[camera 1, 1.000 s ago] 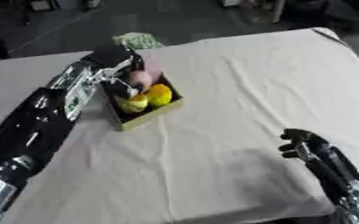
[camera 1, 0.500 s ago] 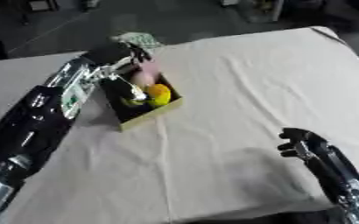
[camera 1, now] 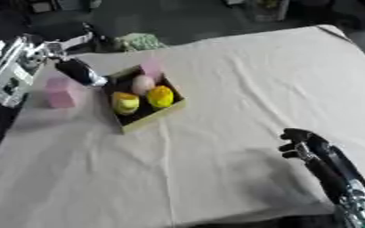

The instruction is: Pick up objects on the table and place them in the box.

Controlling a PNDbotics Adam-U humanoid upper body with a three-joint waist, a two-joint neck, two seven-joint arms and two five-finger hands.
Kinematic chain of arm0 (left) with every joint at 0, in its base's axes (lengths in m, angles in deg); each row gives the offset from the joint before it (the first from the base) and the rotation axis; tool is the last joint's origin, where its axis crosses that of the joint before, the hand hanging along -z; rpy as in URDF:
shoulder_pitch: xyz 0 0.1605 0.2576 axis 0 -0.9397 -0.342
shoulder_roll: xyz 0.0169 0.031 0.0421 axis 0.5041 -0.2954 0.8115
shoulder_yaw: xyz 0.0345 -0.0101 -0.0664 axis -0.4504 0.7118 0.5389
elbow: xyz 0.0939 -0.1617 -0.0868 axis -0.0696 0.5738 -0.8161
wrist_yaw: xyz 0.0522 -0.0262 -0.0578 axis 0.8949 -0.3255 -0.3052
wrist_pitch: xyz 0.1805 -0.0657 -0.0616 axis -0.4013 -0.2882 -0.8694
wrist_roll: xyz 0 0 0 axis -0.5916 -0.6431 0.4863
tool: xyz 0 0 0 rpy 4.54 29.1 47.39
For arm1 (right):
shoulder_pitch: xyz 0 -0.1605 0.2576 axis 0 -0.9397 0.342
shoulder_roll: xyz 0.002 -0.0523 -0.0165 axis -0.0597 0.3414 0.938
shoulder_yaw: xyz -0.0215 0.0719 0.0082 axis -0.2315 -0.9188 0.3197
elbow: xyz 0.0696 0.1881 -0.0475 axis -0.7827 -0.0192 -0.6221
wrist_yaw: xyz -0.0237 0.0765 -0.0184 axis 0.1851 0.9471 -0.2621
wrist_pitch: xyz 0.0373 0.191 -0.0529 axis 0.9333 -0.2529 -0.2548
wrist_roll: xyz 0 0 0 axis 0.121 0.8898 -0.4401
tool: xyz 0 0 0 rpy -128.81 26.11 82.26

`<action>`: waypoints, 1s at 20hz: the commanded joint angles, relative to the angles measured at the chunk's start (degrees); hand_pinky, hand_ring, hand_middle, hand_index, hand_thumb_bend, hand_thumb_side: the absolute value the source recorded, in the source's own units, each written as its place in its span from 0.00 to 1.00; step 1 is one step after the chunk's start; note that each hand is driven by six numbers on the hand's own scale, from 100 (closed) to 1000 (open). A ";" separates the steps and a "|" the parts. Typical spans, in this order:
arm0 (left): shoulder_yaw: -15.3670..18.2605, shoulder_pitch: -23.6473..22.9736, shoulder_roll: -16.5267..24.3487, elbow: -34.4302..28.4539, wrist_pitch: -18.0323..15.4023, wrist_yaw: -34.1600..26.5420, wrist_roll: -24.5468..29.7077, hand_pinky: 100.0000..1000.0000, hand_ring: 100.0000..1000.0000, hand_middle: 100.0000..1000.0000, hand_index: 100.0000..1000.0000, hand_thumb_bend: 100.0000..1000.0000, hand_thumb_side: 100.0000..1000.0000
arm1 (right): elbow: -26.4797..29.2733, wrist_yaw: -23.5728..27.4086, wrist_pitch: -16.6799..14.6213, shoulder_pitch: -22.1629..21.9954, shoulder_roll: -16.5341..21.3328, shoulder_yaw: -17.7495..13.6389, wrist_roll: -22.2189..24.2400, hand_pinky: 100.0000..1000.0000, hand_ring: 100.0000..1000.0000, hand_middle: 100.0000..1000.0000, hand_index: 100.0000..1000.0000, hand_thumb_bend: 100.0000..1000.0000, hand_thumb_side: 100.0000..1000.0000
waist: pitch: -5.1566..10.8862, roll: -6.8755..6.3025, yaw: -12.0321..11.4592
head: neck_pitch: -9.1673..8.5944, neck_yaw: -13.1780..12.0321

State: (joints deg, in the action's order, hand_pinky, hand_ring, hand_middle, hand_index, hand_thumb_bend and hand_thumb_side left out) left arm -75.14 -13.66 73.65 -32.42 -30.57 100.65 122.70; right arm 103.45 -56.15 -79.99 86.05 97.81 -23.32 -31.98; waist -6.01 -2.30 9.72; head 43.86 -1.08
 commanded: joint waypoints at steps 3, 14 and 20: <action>3.16 0.37 2.21 5.50 1.81 3.19 -0.30 0.75 0.70 0.74 0.88 0.48 0.31 | 0.78 -0.24 -0.20 0.45 0.84 -0.39 -0.19 0.65 0.65 0.69 0.78 0.00 0.63 | 0.65 0.33 -0.17 | 0.26 0.36; 5.71 0.56 1.37 13.56 -0.04 9.23 -4.12 0.81 0.79 0.81 0.93 0.50 0.25 | 0.71 -0.15 -0.15 0.51 0.90 -0.26 -0.08 0.65 0.65 0.69 0.78 0.00 0.63 | 0.60 0.43 0.02 | 0.26 0.45; 7.02 0.93 1.26 16.23 -2.09 14.04 -9.14 0.82 0.81 0.82 0.93 0.48 0.24 | 0.80 0.08 -0.08 0.93 1.08 0.05 0.15 0.65 0.65 0.69 0.78 0.00 0.66 | -0.24 0.32 0.73 | 0.26 0.02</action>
State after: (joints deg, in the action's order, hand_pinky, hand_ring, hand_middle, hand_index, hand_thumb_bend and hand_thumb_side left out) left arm -69.06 -14.02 73.76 -16.05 -32.30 113.79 114.65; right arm 103.44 -56.22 -79.94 86.43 97.83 -23.30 -31.94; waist -7.02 -2.02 10.51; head 43.86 -0.93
